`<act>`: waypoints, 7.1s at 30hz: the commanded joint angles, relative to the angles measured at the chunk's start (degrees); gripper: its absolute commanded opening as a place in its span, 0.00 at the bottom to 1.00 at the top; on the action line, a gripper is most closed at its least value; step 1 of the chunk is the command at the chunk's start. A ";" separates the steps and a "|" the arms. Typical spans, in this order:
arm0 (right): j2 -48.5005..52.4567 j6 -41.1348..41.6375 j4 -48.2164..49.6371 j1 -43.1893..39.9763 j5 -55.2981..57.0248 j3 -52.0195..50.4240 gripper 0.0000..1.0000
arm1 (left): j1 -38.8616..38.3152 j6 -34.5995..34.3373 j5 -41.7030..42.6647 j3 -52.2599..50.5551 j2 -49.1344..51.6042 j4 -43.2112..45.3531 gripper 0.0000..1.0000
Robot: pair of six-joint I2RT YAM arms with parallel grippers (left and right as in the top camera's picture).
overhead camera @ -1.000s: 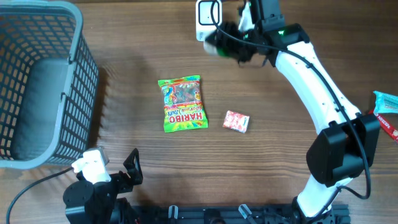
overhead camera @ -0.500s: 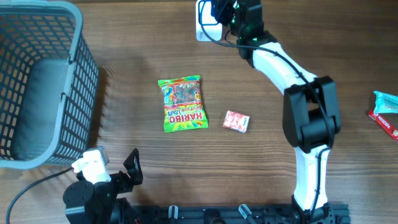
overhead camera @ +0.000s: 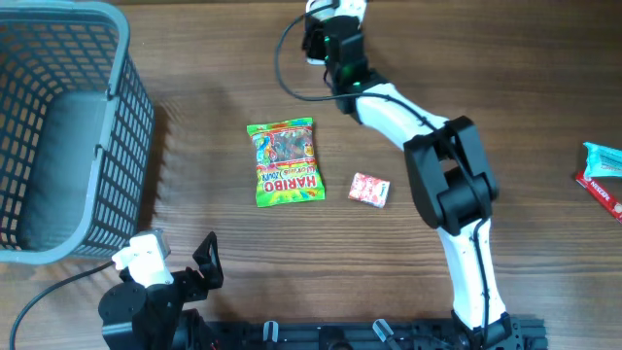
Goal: Scan the item barcode
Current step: 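Carry the jar right toward the table edge with the right gripper, then reach the right gripper to the red-white packet and grasp it, then lift the red-white packet up in front of the scanner, right gripper, then carry the packet right and drop it at the table edge, then reach the right gripper down to the green Haribo bag and grasp it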
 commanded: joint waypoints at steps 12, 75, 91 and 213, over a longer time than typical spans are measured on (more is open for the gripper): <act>-24.28 9.97 -56.57 -21.29 -0.46 3.45 0.49 | -0.42 -0.52 0.87 -0.04 -0.52 0.17 1.00; -17.86 18.29 -82.49 7.23 -8.00 -10.27 0.84 | -0.42 -0.50 0.87 -0.04 -0.52 0.17 1.00; -12.17 22.40 -82.58 6.75 -2.86 -9.73 0.05 | -0.42 -0.52 0.87 -0.04 -0.52 0.17 1.00; -0.28 -7.45 -75.60 6.67 -28.26 12.76 1.00 | -0.42 -0.52 0.87 -0.04 -0.52 0.17 1.00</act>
